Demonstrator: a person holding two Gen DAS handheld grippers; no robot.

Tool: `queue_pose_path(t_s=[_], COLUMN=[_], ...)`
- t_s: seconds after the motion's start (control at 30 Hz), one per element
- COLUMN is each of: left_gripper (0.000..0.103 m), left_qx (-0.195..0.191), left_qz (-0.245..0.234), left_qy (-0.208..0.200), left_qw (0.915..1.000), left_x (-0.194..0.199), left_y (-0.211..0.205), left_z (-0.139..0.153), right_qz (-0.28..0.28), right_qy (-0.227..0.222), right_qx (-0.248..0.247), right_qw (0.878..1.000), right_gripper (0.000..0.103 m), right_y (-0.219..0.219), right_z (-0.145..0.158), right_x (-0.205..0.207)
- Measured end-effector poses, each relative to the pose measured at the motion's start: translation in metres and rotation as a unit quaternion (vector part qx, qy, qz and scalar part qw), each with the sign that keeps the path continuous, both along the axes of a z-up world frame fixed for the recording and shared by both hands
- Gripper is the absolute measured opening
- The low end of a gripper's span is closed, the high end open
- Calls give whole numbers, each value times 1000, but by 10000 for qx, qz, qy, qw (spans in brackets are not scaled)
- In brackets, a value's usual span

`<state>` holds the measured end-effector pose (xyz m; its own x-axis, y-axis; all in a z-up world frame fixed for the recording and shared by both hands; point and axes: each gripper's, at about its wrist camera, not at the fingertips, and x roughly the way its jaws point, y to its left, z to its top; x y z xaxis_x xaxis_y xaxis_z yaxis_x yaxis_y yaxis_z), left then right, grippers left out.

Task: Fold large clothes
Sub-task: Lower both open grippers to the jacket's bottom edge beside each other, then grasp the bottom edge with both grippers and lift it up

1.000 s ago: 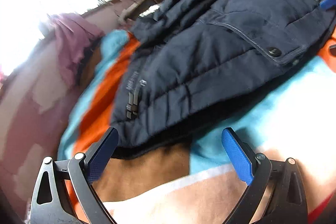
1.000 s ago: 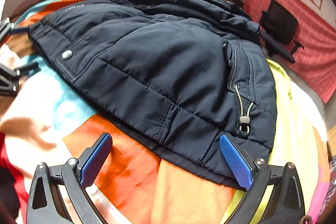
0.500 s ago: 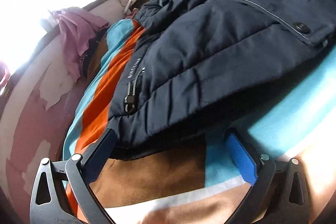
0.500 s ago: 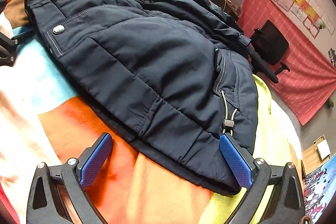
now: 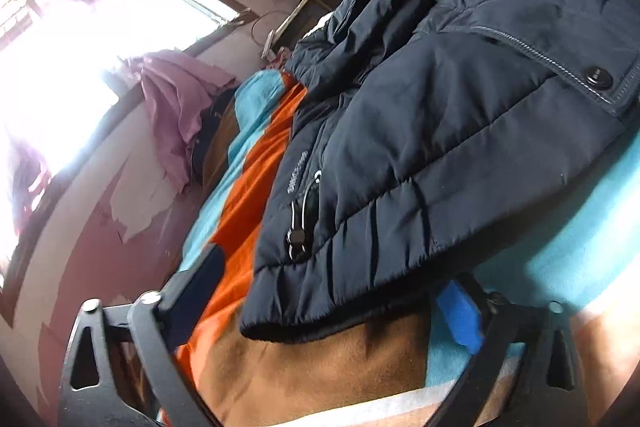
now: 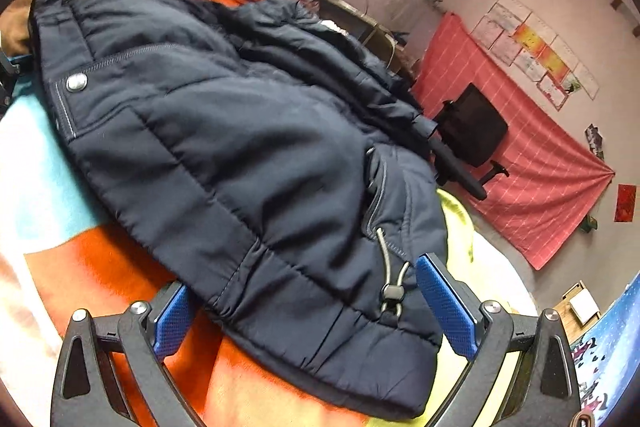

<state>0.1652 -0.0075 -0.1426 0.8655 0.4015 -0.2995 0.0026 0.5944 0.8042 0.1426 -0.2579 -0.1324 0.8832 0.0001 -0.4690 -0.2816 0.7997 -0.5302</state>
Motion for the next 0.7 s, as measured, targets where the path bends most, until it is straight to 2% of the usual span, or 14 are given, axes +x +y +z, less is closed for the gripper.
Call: queue_pose_path(t_s=[0.03,0.1,0.13,0.17,0.2,0.27,0.33,0.47,0.7], left_gripper=[84,78,71,60,54,35,24,15,9], left_qx=[5,-28,-62,-115,-154,-270,-395,-573,-1289], left_qz=[-94,-179,-223,-292,-353,-491,-606,-726,-733], left_qy=[18,61,97,149,209,351,451,437,639], left_qw=[10000,9998,9997,9994,9990,9978,9964,9948,9869], left_x=[-1,-5,-6,-7,-8,-9,-10,-10,-6], left_y=[0,-2,-3,-4,-5,-6,-8,-15,-18], left_z=[2,3,5,7,7,11,13,25,68], right_qz=[39,121,201,232,277,325,370,384,372], right_qy=[-23,-28,-7,3,15,28,62,157,184], right_qx=[64,131,159,171,204,287,448,818,1368], right_qw=[10000,9998,9997,9996,9994,9991,9983,9958,9897], right_gripper=[89,71,66,56,50,42,39,24,12], right_y=[0,1,2,5,6,8,6,2,-4], right_z=[3,6,8,9,11,13,17,23,47], right_x=[0,-2,-2,-3,-3,-6,-6,-4,-2])
